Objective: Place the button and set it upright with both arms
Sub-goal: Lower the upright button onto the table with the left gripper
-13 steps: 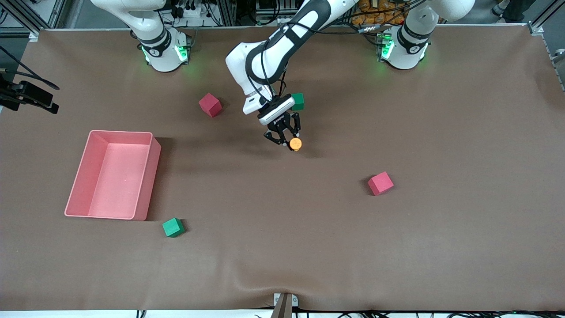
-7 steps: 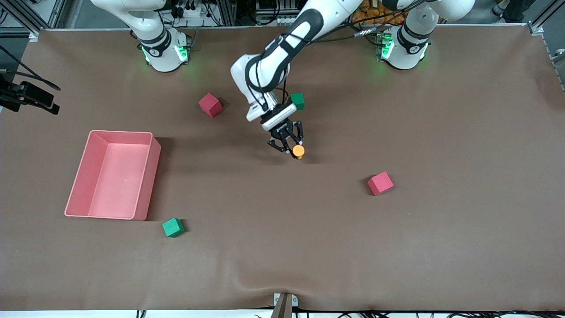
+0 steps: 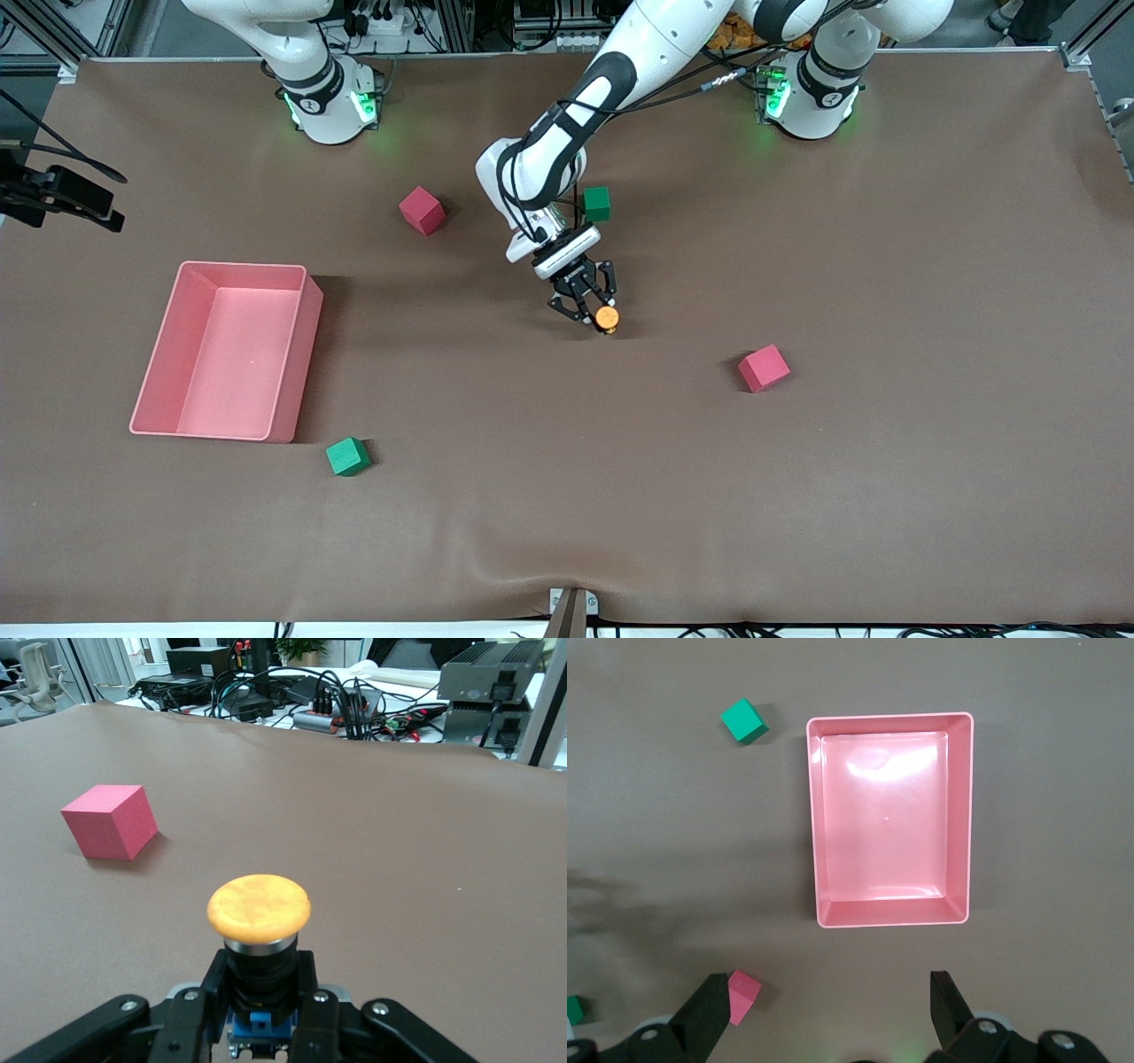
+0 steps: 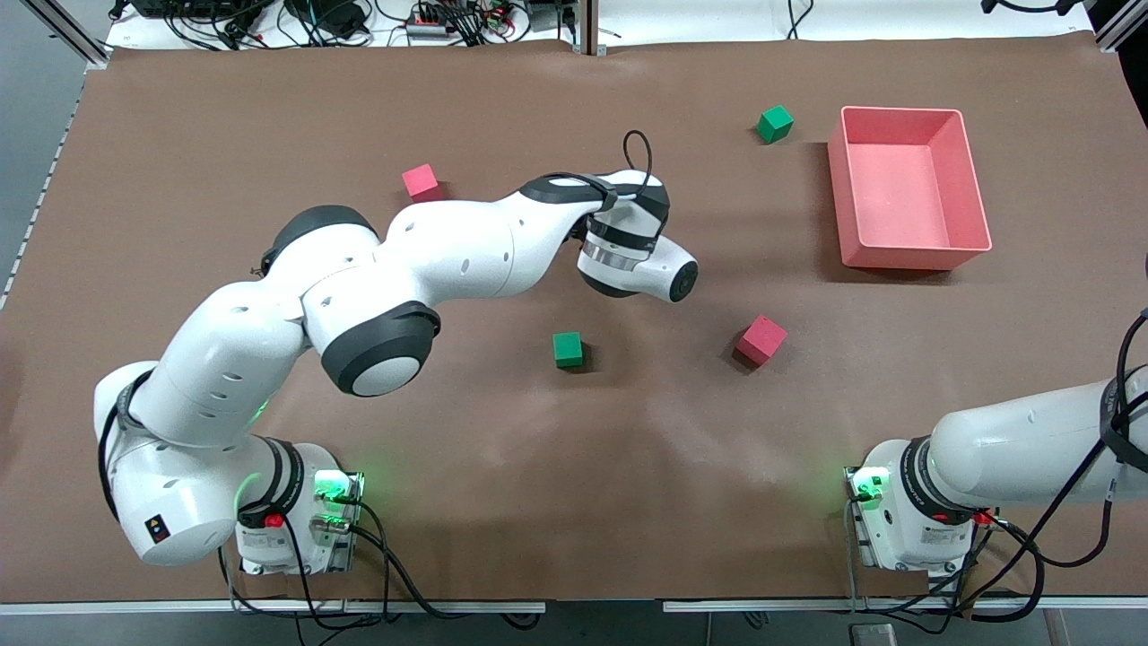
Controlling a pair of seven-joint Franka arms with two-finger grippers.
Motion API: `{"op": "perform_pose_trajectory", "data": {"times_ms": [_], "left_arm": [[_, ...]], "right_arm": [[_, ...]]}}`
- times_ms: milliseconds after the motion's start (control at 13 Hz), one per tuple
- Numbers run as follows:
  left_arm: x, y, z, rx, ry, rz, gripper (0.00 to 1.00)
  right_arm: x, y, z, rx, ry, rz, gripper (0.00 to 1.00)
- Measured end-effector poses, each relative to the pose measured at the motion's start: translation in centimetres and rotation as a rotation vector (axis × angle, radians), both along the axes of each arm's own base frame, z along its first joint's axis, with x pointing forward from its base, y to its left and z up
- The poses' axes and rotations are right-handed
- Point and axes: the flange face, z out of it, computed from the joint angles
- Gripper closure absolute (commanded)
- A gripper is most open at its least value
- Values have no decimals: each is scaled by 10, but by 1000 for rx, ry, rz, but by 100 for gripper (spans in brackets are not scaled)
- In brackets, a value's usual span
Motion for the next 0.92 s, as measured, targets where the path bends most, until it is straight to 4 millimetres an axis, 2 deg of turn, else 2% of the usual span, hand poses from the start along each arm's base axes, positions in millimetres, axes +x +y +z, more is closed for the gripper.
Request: {"op": "perform_pose_trajectory", "data": {"times_ms": [614, 921], "left_arm": [[-5, -8, -23, -10, -25, -62, 100], [-16, -9, -43, 17, -16, -93, 100]], "right_arm": [[2, -1, -8, 0, 3, -2, 0], [3, -1, -7, 0, -1, -2, 0]]}}
